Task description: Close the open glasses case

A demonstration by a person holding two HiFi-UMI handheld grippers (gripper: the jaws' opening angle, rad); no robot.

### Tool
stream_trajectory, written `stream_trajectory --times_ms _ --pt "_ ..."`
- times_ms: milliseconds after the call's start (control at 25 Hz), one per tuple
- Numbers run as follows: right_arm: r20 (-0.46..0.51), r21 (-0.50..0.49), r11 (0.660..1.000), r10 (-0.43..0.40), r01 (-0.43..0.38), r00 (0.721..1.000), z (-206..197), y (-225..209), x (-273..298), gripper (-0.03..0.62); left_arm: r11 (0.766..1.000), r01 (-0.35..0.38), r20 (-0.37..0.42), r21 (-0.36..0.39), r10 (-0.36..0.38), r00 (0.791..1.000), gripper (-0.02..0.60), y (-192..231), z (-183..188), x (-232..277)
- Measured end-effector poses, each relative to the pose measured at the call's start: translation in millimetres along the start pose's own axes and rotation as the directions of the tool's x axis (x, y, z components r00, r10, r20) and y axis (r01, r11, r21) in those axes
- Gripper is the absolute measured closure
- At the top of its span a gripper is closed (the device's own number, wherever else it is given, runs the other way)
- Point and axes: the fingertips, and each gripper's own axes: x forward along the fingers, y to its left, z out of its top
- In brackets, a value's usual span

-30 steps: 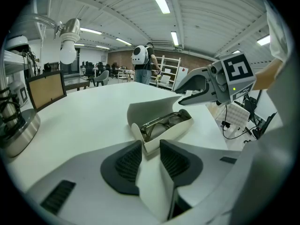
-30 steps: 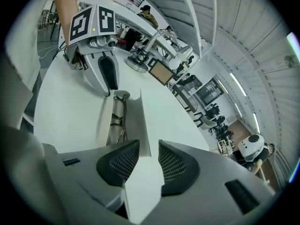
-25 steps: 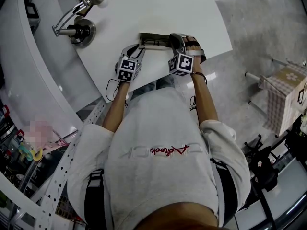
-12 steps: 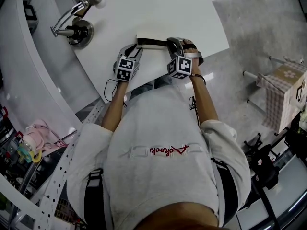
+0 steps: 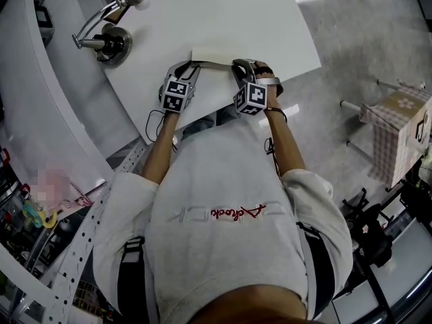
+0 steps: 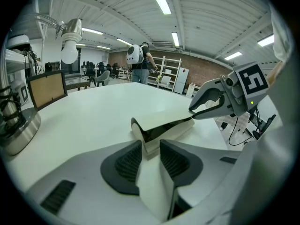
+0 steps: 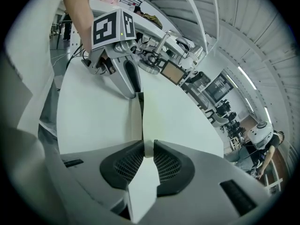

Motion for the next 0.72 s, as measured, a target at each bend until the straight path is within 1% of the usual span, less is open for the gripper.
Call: stream_trajectory --times_ms 200,360,720 --pt "-0.002 0.002 1.000 0.016 -0.016 1.000 -2 9 2 0.522 1.000 0.013 -0.007 0.015 -0.013 1.000 0.426 -2 -4 1" --pt "-0.013 0.014 0.999 0.037 -0.037 0.999 -7 20 6 0.519 1.000 0.020 -0.001 0.010 -0.020 1.000 0.423 -3 -1 0" --pt "-0.007 0.031 0.999 0.034 -0.033 0.999 -7 20 8 0.520 1.000 0.018 0.003 0.004 -0.018 1.000 0.420 -2 -1 0"
